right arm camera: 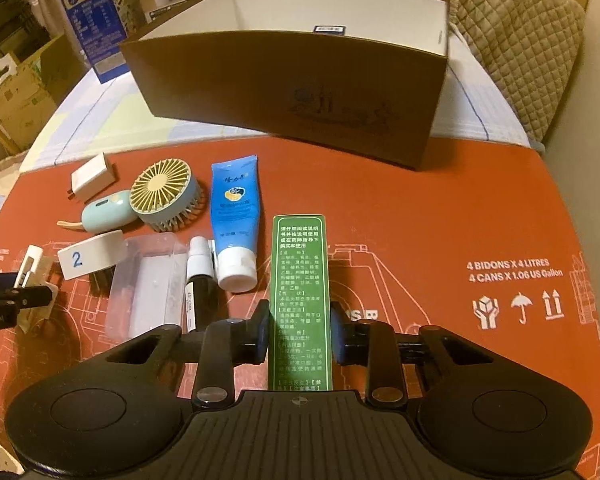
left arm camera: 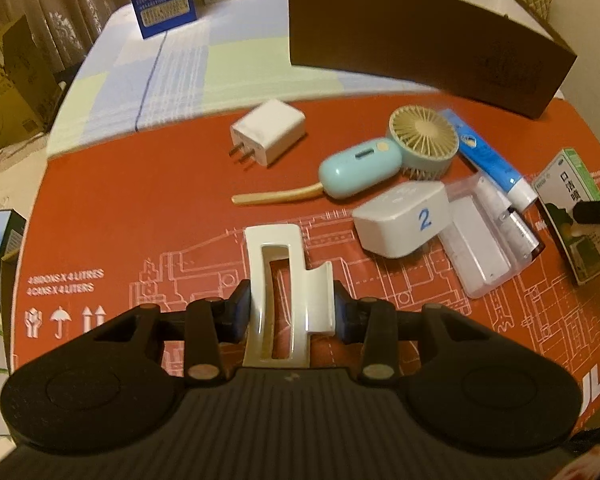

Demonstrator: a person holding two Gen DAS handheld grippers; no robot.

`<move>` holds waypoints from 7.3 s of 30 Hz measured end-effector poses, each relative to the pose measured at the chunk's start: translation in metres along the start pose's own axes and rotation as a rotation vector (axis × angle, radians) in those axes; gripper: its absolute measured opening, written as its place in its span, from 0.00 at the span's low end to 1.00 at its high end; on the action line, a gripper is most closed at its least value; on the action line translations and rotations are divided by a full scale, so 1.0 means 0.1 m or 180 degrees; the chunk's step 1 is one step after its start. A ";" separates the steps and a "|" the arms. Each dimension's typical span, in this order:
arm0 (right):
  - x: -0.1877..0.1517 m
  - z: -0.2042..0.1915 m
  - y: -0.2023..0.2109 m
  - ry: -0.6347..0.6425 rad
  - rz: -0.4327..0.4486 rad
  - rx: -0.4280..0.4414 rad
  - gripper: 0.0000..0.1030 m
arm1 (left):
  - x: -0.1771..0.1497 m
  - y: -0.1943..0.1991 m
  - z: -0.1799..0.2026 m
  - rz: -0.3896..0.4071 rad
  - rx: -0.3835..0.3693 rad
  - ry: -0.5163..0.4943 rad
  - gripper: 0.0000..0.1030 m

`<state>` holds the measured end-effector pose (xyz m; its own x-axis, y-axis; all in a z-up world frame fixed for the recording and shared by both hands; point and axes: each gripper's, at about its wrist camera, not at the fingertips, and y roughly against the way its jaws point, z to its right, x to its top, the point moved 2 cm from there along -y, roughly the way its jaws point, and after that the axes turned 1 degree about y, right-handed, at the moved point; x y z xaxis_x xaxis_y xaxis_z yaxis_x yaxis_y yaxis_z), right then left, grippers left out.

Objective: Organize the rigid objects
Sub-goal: 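Lift the hair clip and green box into the cardboard box with both grippers, then open both grippers to drop the hair clip and green box inside, then move both grippers back over the items on the mat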

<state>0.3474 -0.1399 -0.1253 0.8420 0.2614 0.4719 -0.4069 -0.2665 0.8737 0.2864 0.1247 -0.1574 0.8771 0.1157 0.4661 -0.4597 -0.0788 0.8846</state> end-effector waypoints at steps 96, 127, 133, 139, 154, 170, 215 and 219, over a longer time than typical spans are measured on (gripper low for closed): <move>2.19 0.76 -0.61 -0.0788 0.0343 -0.0355 0.49 | 3.02 -1.19 0.83 0.0278 -0.0283 -0.1127 0.51; 1.84 0.56 -0.04 -0.0674 0.0535 -0.0123 0.56 | 2.68 -0.30 0.65 0.0528 -0.0429 -0.0825 0.51; 1.69 0.51 0.16 -0.0668 0.0626 -0.0081 0.56 | 2.50 -0.02 0.64 0.0618 -0.0478 -0.0783 0.51; 1.50 0.45 0.36 -0.0633 0.0676 -0.0063 0.56 | 2.28 0.25 0.60 0.0708 -0.0477 -0.0720 0.51; 1.01 0.32 0.65 -0.0593 0.0657 -0.0020 0.56 | 1.65 0.65 0.50 0.0722 -0.0508 -0.0555 0.51; 0.57 0.10 0.66 -0.0440 0.0477 0.0024 0.56 | 1.04 0.74 0.44 0.0578 -0.0479 -0.0327 0.51; -0.05 -0.10 0.11 -0.0160 0.0004 0.0276 0.56 | 0.25 0.16 0.59 0.0165 -0.0416 -0.0506 0.51; -0.07 -0.08 0.05 -0.0177 -0.0019 0.0277 0.56 | 0.26 0.09 0.63 0.0236 -0.0369 -0.0694 0.50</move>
<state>0.3366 -0.1358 -0.1227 0.8636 0.2120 0.4574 -0.3717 -0.3453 0.8617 0.3139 0.0648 -0.1383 0.8439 -0.1033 0.5265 -0.5257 0.0365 0.8499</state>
